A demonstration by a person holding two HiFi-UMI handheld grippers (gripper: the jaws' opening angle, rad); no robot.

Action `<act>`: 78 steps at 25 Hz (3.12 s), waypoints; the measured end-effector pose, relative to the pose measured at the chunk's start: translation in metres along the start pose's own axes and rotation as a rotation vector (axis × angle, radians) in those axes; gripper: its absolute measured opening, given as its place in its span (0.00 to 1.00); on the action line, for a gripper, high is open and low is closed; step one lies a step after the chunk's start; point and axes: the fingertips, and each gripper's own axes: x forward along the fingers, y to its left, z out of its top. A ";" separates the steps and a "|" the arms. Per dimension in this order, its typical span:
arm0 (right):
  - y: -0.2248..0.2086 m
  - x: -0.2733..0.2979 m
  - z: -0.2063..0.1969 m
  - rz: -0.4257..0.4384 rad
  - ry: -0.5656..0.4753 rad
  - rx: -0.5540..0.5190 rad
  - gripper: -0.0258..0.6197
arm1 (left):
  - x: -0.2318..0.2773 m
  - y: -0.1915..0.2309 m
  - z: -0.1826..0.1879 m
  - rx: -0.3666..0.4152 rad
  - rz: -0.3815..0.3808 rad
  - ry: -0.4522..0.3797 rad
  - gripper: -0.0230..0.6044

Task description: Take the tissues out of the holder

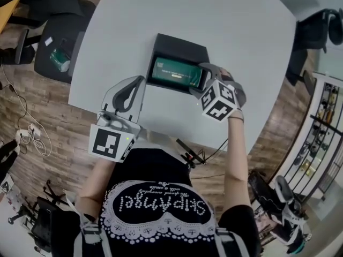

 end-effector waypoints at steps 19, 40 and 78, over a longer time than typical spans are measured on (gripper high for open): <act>0.009 0.030 -0.010 0.045 0.181 -0.074 0.55 | 0.004 0.011 -0.002 -0.022 0.006 0.011 0.07; 0.006 0.012 -0.008 -0.064 0.097 -0.008 0.55 | -0.006 0.019 0.002 0.002 0.004 -0.024 0.07; -0.005 -0.063 0.033 -0.270 -0.288 0.317 0.55 | -0.036 0.008 0.029 0.066 -0.024 -0.126 0.07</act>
